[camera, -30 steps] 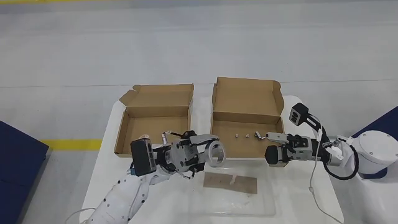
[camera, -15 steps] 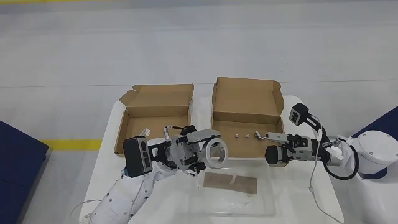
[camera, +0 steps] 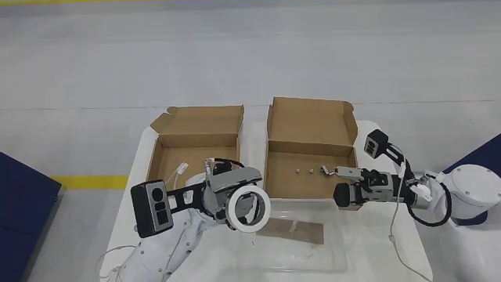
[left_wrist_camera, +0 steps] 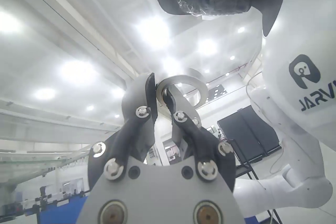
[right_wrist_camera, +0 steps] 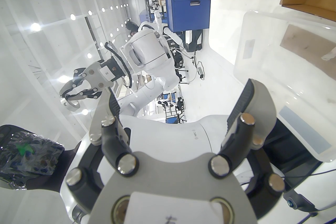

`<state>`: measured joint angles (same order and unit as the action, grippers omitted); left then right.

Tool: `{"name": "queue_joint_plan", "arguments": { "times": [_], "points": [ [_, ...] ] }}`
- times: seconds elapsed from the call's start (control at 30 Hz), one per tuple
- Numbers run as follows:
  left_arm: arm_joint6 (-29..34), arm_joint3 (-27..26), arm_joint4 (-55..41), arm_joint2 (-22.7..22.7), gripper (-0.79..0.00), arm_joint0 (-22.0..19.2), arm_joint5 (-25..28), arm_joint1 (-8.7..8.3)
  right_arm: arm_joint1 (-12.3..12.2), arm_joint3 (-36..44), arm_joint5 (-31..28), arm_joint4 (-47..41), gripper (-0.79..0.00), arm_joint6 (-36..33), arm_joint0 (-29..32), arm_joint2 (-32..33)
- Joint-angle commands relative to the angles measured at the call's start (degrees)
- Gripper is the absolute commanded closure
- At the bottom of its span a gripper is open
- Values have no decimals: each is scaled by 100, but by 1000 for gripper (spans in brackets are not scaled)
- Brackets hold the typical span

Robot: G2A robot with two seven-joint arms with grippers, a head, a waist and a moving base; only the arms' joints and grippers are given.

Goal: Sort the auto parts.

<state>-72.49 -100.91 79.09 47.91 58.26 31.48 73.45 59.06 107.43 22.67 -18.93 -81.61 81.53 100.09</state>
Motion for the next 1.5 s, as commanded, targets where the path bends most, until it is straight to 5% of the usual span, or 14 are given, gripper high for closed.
{"name": "queue_joint_plan", "arguments": {
  "times": [0.0, 0.73, 1.47],
  "points": [
    [4, -1, 1, 2, 0, 2, 3, -1, 0, 0, 0, 0, -785, 0, 0, 0],
    [148, -437, -723, 211, 0, 255, -522, 102, 0, 0, 0, 0, -785, 0, 0, 0],
    [813, -622, -144, 365, 0, 274, -69, 155, 0, 0, 0, 0, -785, 0, 0, 0]
  ]
}}
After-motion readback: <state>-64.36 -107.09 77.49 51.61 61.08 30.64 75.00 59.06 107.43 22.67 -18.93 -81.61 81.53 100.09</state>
